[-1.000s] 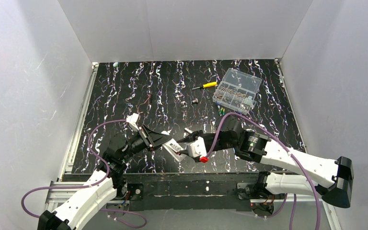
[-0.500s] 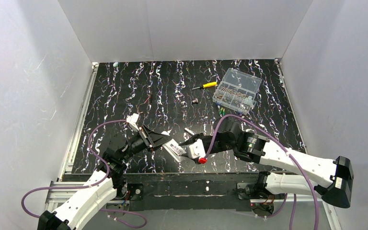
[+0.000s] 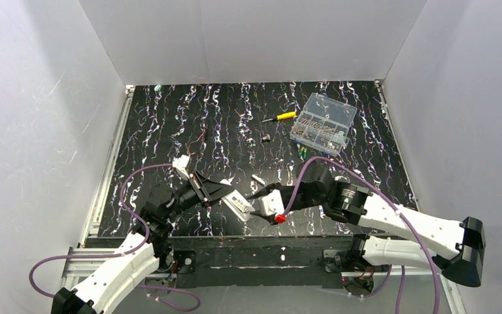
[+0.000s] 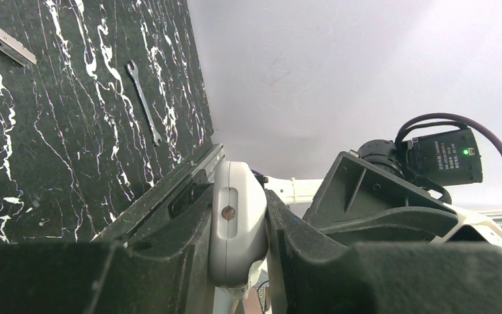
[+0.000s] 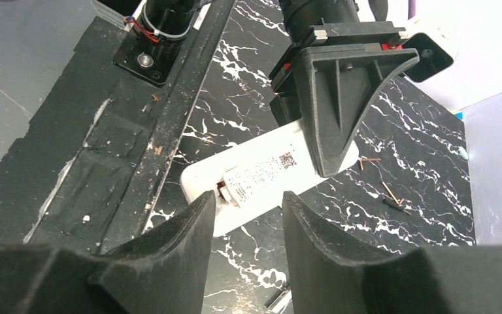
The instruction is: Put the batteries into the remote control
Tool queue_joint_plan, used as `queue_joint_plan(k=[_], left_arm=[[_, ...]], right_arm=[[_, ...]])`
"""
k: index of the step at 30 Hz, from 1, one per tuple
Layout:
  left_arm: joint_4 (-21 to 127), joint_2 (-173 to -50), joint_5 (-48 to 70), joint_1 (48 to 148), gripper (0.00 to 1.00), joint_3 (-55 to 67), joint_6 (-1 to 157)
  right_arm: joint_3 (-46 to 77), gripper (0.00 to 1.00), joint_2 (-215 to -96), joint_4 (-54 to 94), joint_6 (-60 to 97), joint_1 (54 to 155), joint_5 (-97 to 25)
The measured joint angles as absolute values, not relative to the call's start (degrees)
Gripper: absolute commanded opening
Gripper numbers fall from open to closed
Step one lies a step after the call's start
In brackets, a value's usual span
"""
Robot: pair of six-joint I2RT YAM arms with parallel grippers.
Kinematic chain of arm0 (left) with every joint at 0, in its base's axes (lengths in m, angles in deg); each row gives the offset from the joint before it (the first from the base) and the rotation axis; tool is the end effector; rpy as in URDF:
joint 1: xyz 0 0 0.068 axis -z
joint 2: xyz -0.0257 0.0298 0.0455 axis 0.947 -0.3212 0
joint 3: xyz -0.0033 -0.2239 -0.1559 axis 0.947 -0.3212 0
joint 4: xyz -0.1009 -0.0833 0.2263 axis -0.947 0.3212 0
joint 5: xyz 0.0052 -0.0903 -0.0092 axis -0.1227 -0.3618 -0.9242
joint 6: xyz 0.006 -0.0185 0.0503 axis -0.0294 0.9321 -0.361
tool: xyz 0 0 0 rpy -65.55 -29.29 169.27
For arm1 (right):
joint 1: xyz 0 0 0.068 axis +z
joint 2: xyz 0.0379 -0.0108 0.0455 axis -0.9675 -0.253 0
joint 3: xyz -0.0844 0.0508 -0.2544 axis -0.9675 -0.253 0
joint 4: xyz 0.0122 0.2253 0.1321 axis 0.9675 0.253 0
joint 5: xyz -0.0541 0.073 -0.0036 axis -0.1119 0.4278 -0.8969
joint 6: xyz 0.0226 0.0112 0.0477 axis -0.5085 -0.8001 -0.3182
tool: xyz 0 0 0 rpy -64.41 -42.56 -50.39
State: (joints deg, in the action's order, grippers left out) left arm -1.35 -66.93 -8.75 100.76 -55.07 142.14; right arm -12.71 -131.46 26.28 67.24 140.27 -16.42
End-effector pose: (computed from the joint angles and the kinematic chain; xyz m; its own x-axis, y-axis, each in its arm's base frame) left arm 0.1034 -0.0776 0.2862 -0.6124 -0.6396 -0.4646 0.6901 -0.1460 -0.7088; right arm 0.0820 0.2142 0.3231 0.5676 -0.1774 -0.8040 -0.8212 -0.1922 -0.5373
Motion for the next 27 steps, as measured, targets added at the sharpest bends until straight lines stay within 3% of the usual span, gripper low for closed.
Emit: queue_joint_plan(k=[9, 13, 18, 27], left_arm=[[0.3, -65.9, -8.5, 100.8, 0.00, -55.5, 141.9], [1.1, -65.5, -8.4, 100.8, 0.00, -55.5, 141.7], [1.8, -65.5, -8.4, 100.8, 0.00, -55.5, 141.6], [2.0, -65.5, -8.3, 100.8, 0.00, -55.5, 141.5]], right_arm=[[-13.2, 0.52, -127.6, 24.6, 52.8, 140.3, -18.5], [-10.9, 0.56, -128.6, 25.5, 37.3, 140.4, -25.2], [-4.3, 0.71, -132.4, 30.5, 21.4, 143.2, -37.3], [-0.9, 0.74, -138.4, 38.0, 4.8, 148.5, -52.4]])
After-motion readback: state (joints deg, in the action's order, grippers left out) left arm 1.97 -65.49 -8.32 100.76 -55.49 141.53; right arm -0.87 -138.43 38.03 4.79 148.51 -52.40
